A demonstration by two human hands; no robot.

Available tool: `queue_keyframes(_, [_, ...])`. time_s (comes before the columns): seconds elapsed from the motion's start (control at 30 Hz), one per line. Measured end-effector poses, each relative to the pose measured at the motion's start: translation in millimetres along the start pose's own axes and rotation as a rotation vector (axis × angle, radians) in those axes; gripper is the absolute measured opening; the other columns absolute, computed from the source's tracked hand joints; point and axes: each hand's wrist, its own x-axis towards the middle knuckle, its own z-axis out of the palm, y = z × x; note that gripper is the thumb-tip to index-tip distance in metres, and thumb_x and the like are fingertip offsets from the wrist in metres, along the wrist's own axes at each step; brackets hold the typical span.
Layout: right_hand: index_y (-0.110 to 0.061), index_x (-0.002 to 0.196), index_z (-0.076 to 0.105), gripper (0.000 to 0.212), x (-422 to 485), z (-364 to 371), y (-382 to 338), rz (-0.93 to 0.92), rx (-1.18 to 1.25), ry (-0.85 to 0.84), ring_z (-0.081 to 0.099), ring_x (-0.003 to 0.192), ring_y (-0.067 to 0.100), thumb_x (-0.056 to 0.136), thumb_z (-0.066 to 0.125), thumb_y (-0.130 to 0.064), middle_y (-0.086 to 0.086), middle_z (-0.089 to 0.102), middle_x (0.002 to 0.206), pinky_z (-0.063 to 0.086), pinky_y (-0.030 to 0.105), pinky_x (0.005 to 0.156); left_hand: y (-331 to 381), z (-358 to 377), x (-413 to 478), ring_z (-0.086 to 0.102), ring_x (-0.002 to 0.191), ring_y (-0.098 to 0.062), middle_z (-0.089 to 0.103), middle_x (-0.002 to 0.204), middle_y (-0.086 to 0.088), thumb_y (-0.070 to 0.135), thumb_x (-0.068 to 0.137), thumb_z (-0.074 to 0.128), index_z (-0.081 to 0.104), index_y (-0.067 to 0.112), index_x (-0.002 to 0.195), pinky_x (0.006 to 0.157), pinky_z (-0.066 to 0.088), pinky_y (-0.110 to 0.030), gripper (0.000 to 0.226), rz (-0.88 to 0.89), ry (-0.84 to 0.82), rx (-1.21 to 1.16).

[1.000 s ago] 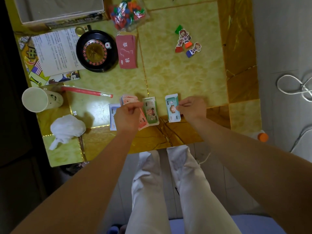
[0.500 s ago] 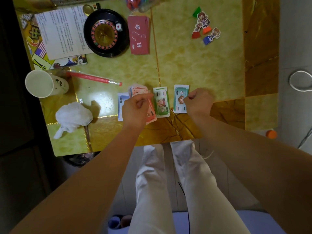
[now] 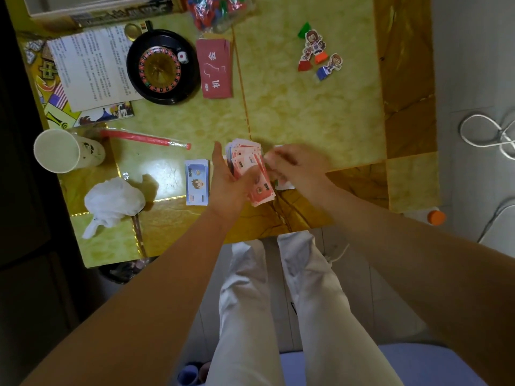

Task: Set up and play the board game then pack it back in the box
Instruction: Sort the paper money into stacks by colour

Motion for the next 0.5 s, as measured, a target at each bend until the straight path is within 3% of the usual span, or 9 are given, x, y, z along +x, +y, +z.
queue_keyframes(0.07, [-0.005, 0.112, 0.065, 0.029, -5.4, -1.2, -1.4, 0.043, 0.044, -0.148, 0.066, 0.093, 0.033, 0.091, 0.066, -0.025, 0.022, 0.067, 0.103, 0.053, 0.043, 0.081, 3.4, 12.1, 0.2, 0.067, 0.1, -0.026, 0.065, 0.115, -0.007, 0.006, 0.094, 0.057, 0.042, 0.013, 0.136, 0.071, 0.059, -0.038, 0.046, -0.045, 0.021, -0.005])
queue_keyframes(0.13, [-0.001, 0.117, 0.063, 0.031, -8.6, -8.5, -1.6, 0.047, 0.147, -0.063, 0.063, 0.105, 0.033, 0.089, 0.067, -0.014, 0.021, 0.066, 0.114, 0.051, 0.044, 0.091, 11.3, 24.3, 0.5, 0.067, 0.094, -0.029, 0.067, 0.105, -0.012, 0.008, 0.097, 0.047, 0.055, 0.01, 0.116, 0.076, 0.057, -0.044, 0.021, -0.134, 0.029, -0.144])
queue_keyframes(0.2, [-0.001, 0.114, 0.062, 0.025, -10.0, -17.8, -1.8, 0.037, 0.219, 0.015, 0.064, 0.1, 0.029, 0.09, 0.064, -0.006, 0.015, 0.066, 0.112, 0.052, 0.04, 0.088, 15.8, 33.0, 0.5, 0.066, 0.086, -0.028, 0.067, 0.096, -0.013, 0.004, 0.097, 0.039, 0.058, 0.01, 0.103, 0.079, 0.054, -0.045, 0.021, -0.2, 0.017, -0.234])
queue_keyframes(0.3, [-0.005, 0.111, 0.061, 0.018, -13.9, -30.2, -5.6, 0.058, 0.27, 0.031, 0.064, 0.086, 0.021, 0.093, 0.059, -0.007, 0.012, 0.066, 0.106, 0.053, 0.031, 0.076, 15.4, 43.9, 0.1, 0.067, 0.085, -0.025, 0.066, 0.104, -0.015, -0.002, 0.096, 0.043, 0.056, 0.004, 0.115, 0.075, 0.057, -0.04, 0.024, -0.096, -0.014, -0.091])
queue_keyframes(0.4, [-0.001, 0.12, 0.06, 0.027, -16.2, -38.7, -4.4, 0.059, 0.278, 0.028, 0.067, 0.095, 0.031, 0.095, 0.058, -0.01, 0.019, 0.066, 0.113, 0.055, 0.039, 0.083, 18.3, 54.3, -1.7, 0.068, 0.09, -0.03, 0.066, 0.113, -0.019, -0.005, 0.092, 0.052, 0.053, 0.0, 0.125, 0.07, 0.06, -0.04, 0.033, -0.059, 0.01, -0.046])
queue_keyframes(0.5, [0.0, 0.121, 0.059, 0.028, -19.2, -47.9, -1.6, 0.049, 0.291, 0.029, 0.065, 0.103, 0.038, 0.095, 0.057, -0.011, 0.021, 0.066, 0.114, 0.054, 0.047, 0.09, 23.2, 64.0, -4.8, 0.07, 0.082, -0.024, 0.069, 0.103, -0.013, -0.004, 0.092, 0.052, 0.056, 0.005, 0.12, 0.068, 0.06, -0.039, 0.029, -0.063, -0.029, -0.108])
